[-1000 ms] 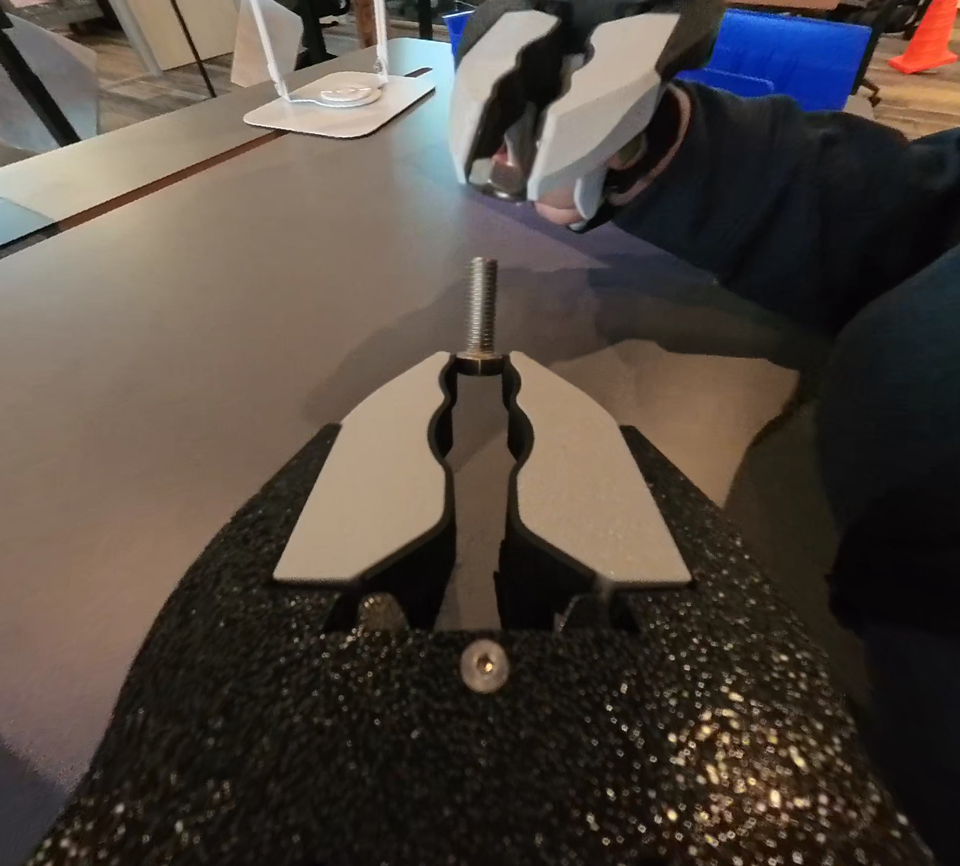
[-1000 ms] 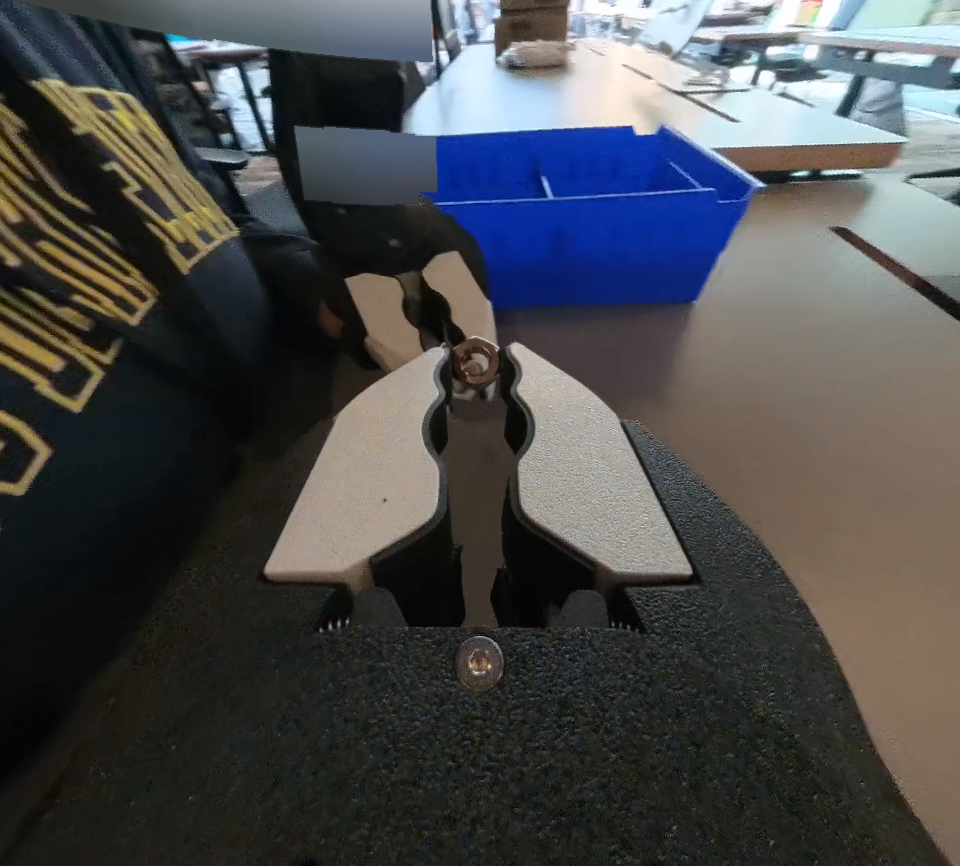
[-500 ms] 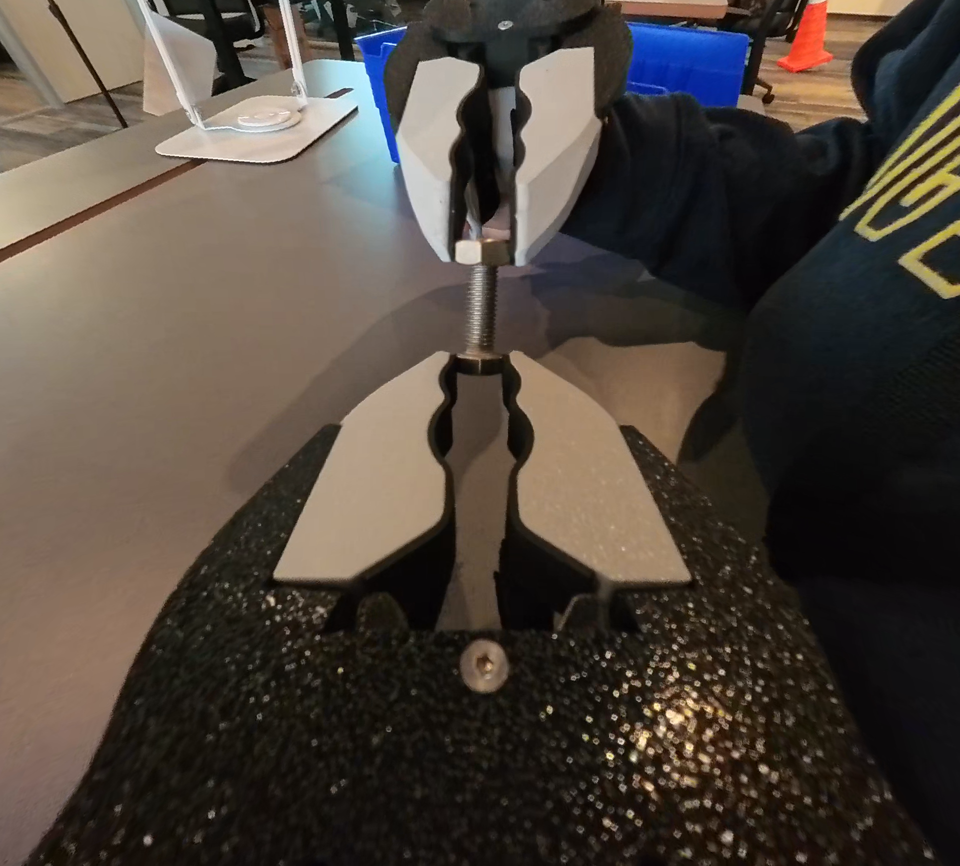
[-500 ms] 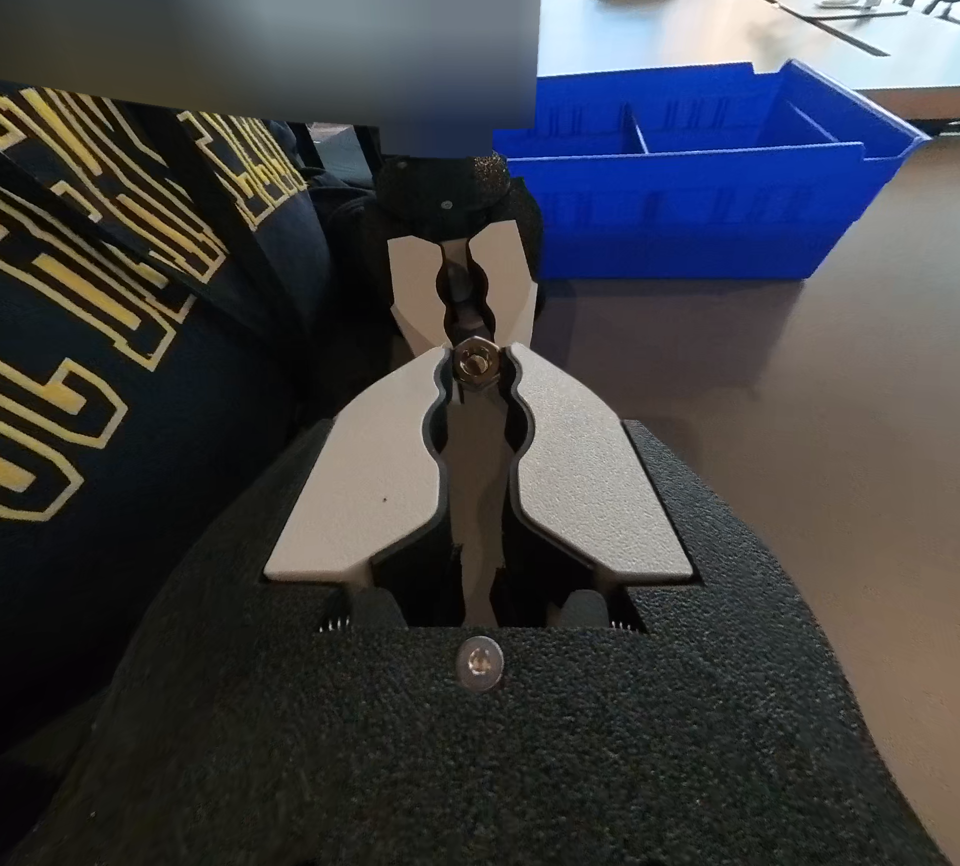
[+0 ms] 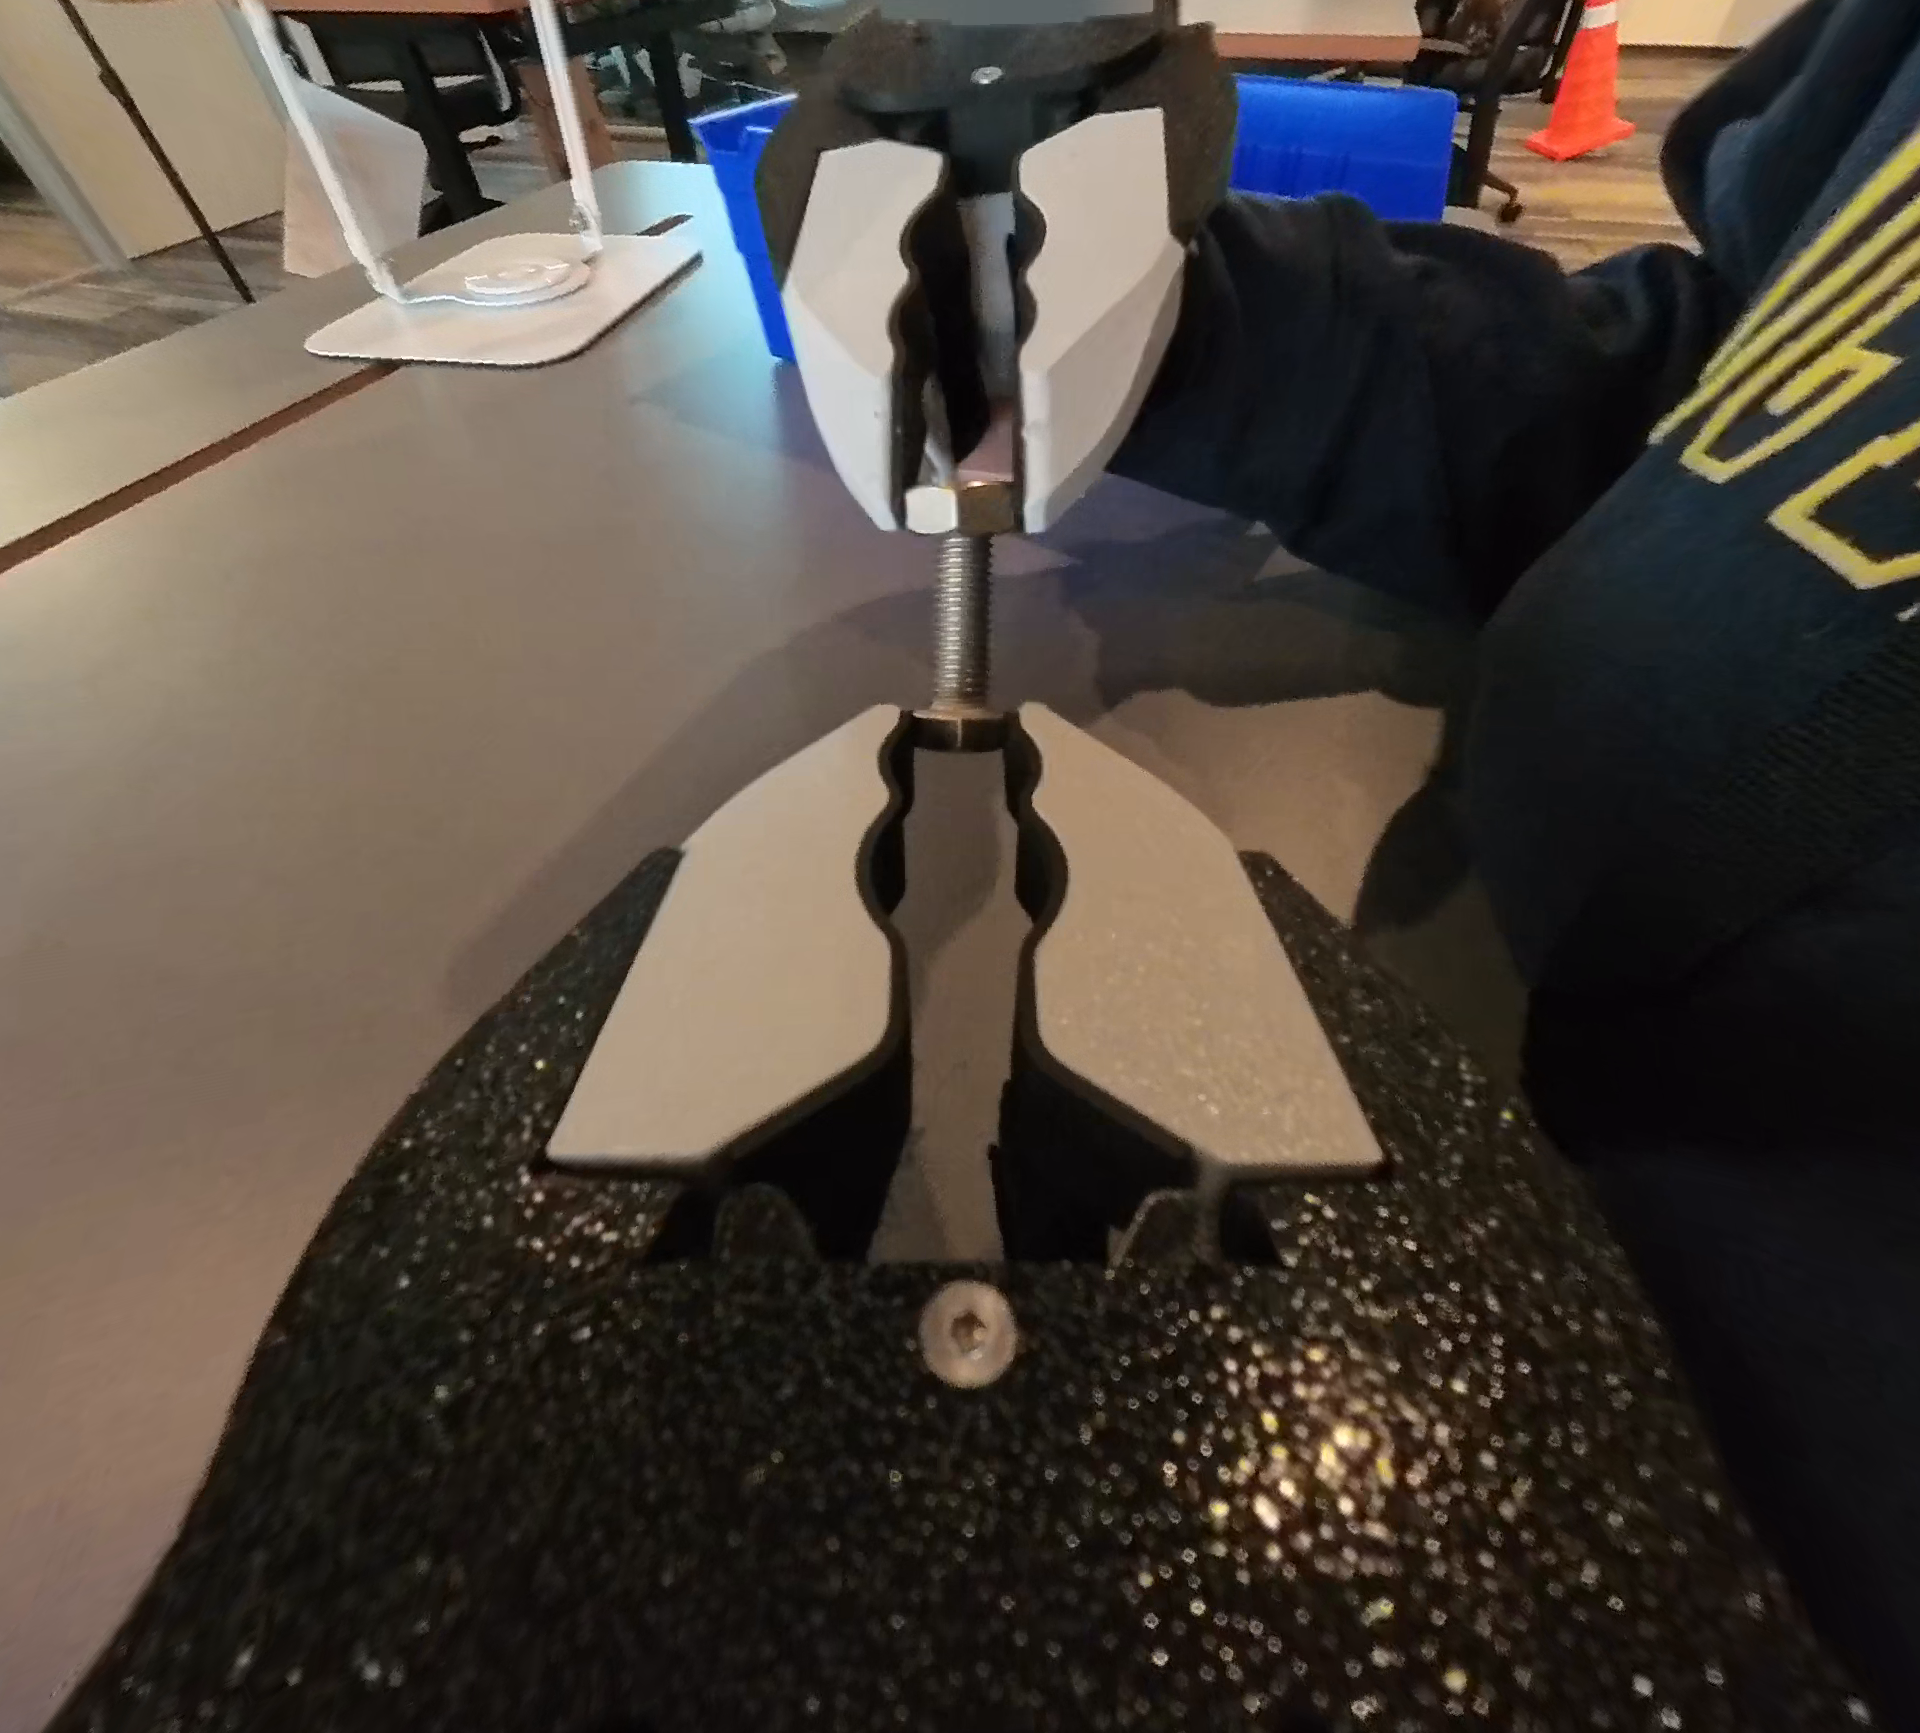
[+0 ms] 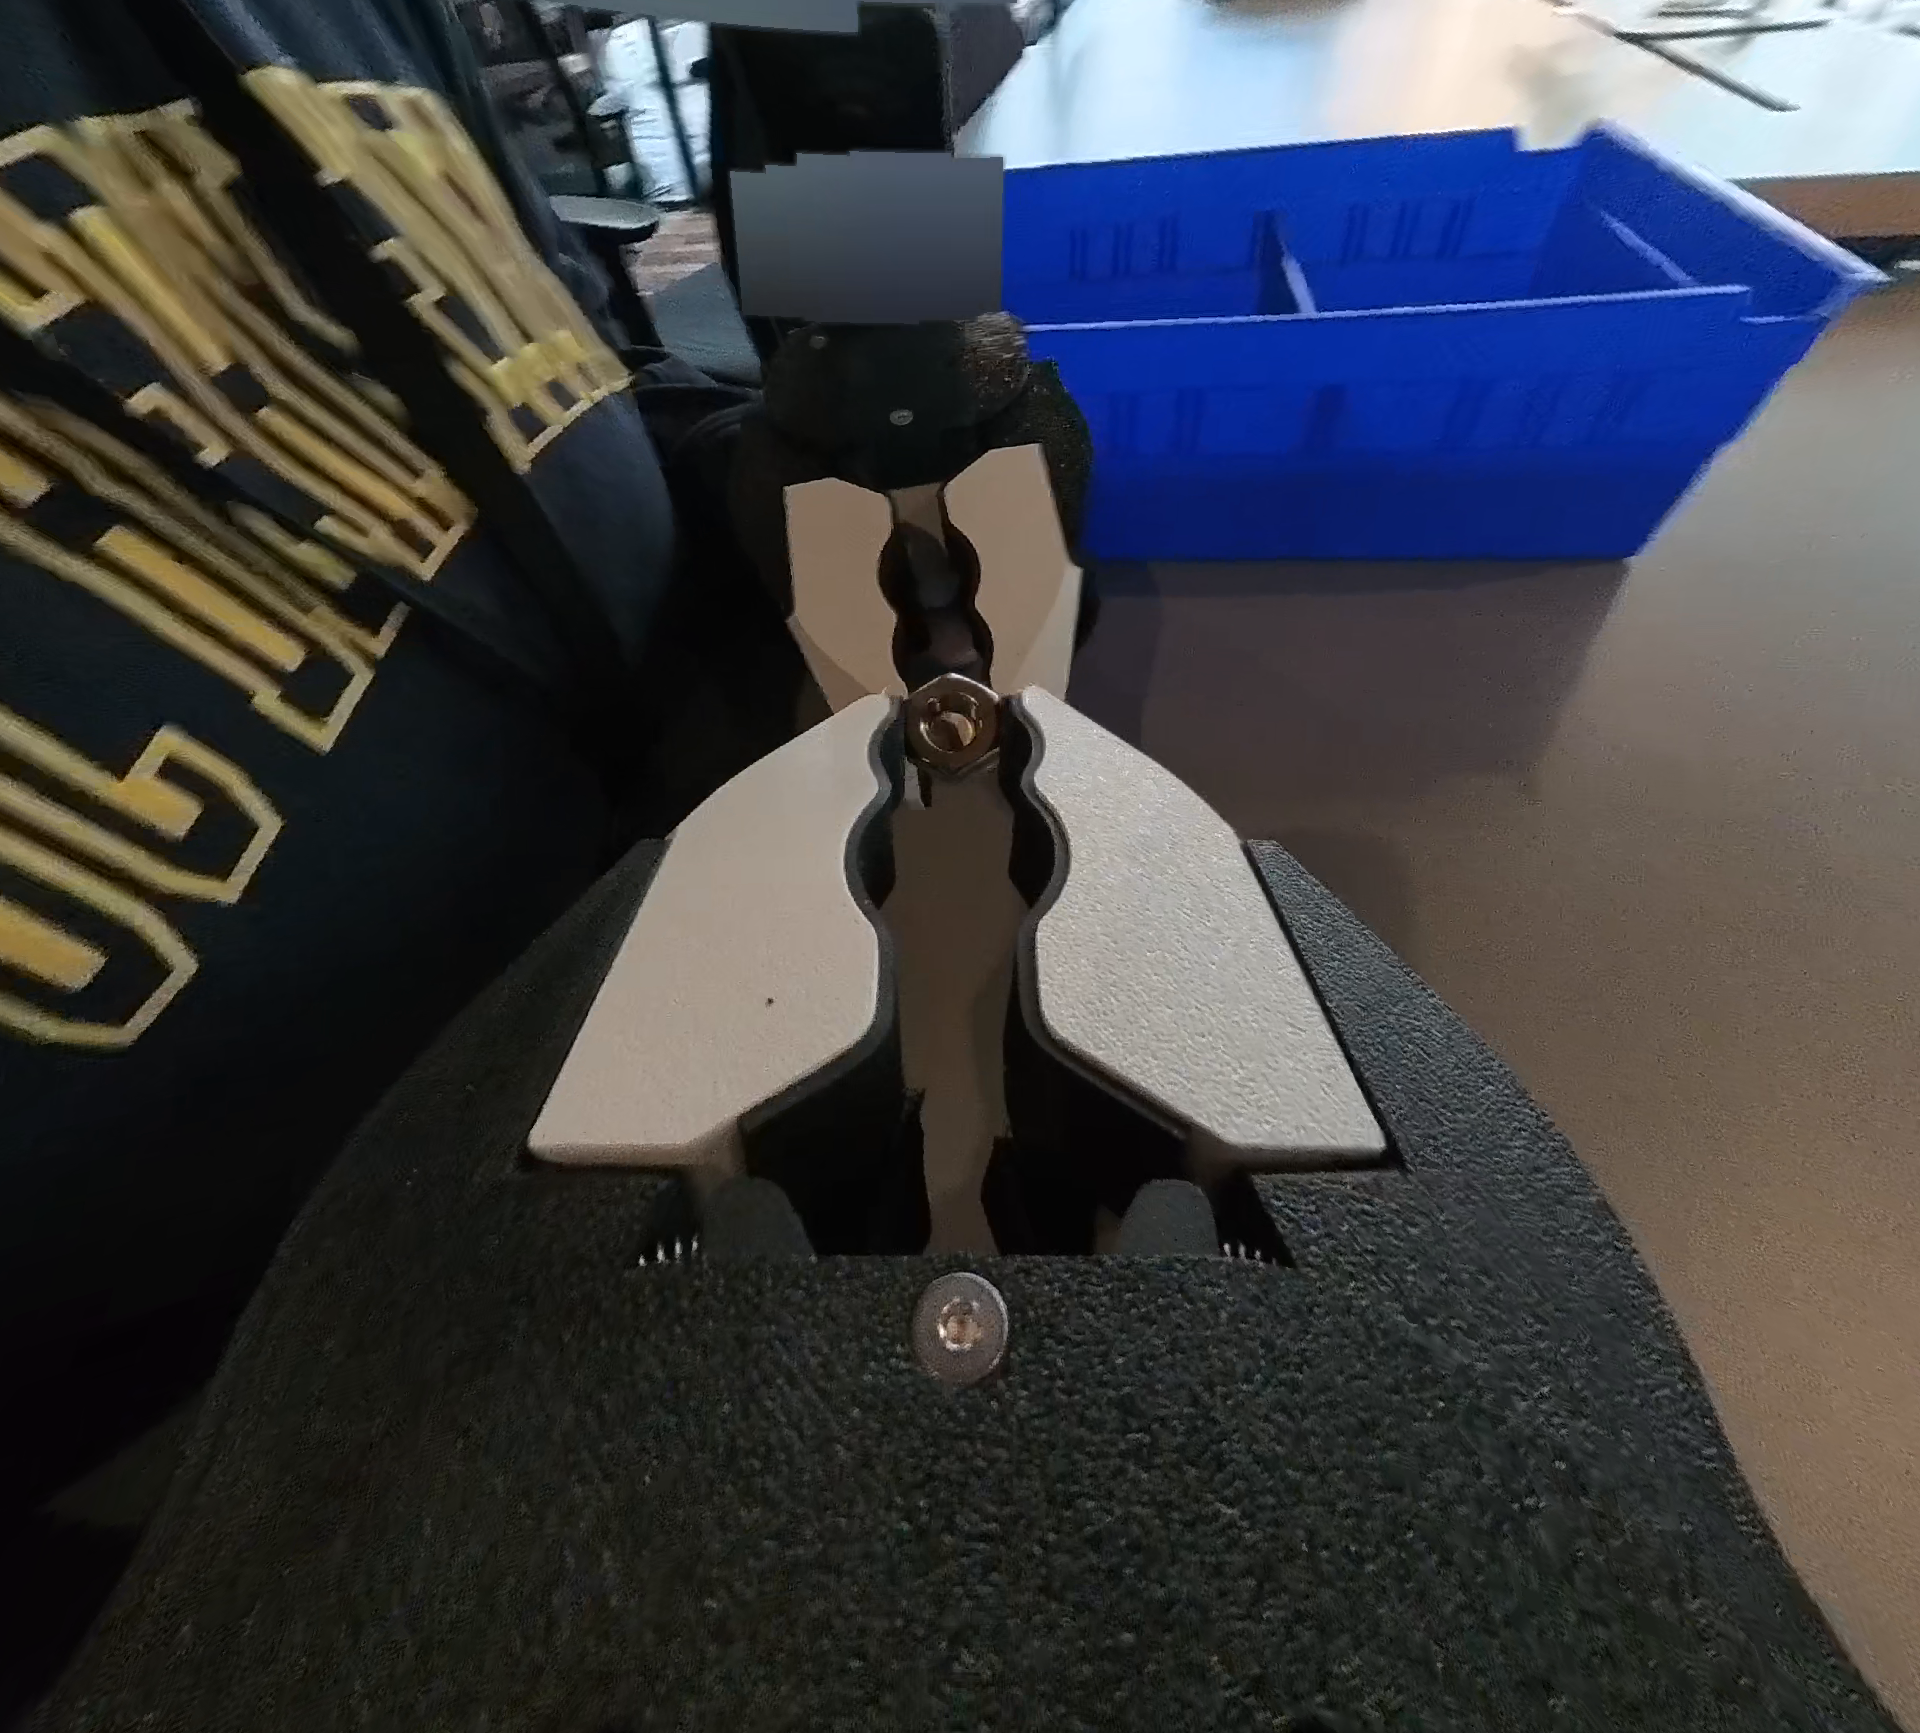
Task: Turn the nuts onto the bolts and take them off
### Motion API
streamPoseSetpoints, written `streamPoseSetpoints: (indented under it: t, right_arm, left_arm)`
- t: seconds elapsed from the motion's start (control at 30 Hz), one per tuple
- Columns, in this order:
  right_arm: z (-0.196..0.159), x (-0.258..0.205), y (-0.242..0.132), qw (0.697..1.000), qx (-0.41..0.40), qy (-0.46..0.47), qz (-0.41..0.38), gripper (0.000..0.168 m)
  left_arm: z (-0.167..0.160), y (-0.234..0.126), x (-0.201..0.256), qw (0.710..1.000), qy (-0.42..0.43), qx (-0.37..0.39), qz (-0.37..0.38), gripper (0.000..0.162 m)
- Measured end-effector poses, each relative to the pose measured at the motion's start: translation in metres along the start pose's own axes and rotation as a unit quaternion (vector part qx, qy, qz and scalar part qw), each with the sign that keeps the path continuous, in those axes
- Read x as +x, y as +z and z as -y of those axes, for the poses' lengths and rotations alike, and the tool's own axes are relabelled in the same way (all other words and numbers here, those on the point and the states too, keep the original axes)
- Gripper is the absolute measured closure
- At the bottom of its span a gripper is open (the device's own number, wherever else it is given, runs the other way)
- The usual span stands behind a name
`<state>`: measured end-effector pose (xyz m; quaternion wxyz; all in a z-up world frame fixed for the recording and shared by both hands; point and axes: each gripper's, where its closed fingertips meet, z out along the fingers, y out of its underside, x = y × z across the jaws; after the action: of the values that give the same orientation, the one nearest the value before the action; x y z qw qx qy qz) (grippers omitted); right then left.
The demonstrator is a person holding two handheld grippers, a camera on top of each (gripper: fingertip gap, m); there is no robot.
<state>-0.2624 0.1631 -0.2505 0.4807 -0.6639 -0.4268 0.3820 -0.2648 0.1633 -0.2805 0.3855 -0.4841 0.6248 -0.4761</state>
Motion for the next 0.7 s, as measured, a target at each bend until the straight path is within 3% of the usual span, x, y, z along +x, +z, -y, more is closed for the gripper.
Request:
streamPoseSetpoints:
  t: [0.3, 0.53, 0.7]
  right_arm:
    - [0.007, 0.022, -0.002, 0.984, 0.030, 0.091, -0.153, 0.150]
    - [0.013, 0.038, -0.010, 0.928, 0.074, 0.219, -0.294, 0.151]
    - [0.013, 0.043, -0.011, 0.902, 0.076, 0.230, -0.358, 0.151]
  left_arm:
    - [0.007, -0.001, -0.020, 0.996, -0.034, 0.022, 0.076, 0.146]
    - [0.012, 0.002, -0.033, 0.990, -0.035, 0.028, 0.133, 0.146]
    - [0.012, 0.005, -0.038, 0.985, -0.018, 0.017, 0.168, 0.146]
